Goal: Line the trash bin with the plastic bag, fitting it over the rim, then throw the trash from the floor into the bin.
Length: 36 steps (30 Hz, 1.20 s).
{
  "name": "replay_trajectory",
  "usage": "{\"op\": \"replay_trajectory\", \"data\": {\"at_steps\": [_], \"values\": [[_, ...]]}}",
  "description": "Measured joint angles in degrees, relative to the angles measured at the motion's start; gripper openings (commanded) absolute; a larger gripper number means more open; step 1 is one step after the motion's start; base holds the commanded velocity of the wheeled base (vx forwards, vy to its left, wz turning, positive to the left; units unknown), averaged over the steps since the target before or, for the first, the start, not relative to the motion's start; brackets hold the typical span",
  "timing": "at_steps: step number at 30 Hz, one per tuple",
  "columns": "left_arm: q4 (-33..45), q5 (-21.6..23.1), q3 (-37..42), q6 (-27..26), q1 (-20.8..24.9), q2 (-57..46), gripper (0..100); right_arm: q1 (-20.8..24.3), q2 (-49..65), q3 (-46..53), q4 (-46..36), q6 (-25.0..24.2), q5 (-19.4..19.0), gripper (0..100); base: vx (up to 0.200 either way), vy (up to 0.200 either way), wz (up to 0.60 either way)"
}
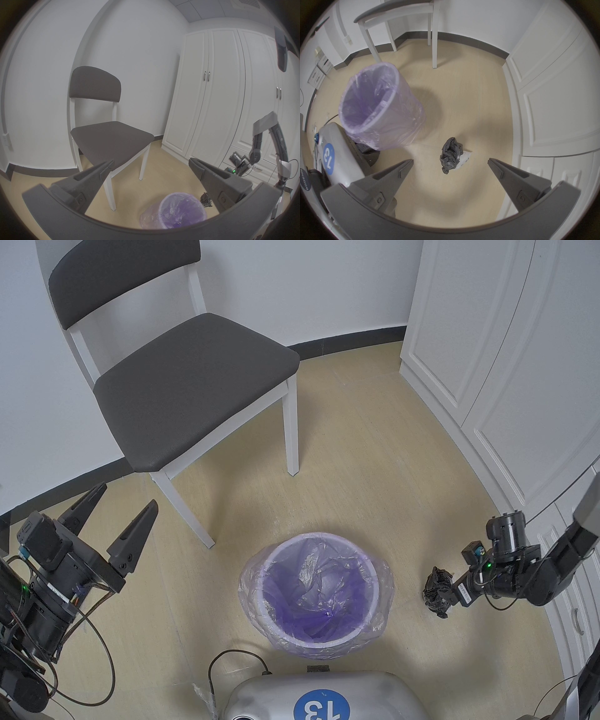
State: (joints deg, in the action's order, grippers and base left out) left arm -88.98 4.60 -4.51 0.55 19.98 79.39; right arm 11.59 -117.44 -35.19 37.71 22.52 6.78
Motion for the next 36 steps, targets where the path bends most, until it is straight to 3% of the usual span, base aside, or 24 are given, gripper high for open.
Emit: {"op": "replay_trajectory", "data": {"at_steps": [8,20,21,36], "values": [[0.57,0.29,0.50,-2.51,-1.73,0.82,100,-1.78,-12.91,-3.58,9.91,-0.22,0.06,100,0.000,0.000,0.00],[0.41,0.07,0.79,-4.32,-3.52,2.67,100,-3.28,-22.53,-12.00,9.84,-0.21,-0.09,100,0.000,0.000,0.00],[0.41,0.09,0.82,-4.34,-3.52,2.67,100,-3.30,-22.83,-12.15,9.80,-0.16,-0.09,0,0.000,0.000,0.00],[0.18,0.66,1.90,-4.45,-3.41,3.69,100,-4.24,-24.42,-11.93,11.15,-0.24,-0.35,0,0.000,0.000,0.00]]}}
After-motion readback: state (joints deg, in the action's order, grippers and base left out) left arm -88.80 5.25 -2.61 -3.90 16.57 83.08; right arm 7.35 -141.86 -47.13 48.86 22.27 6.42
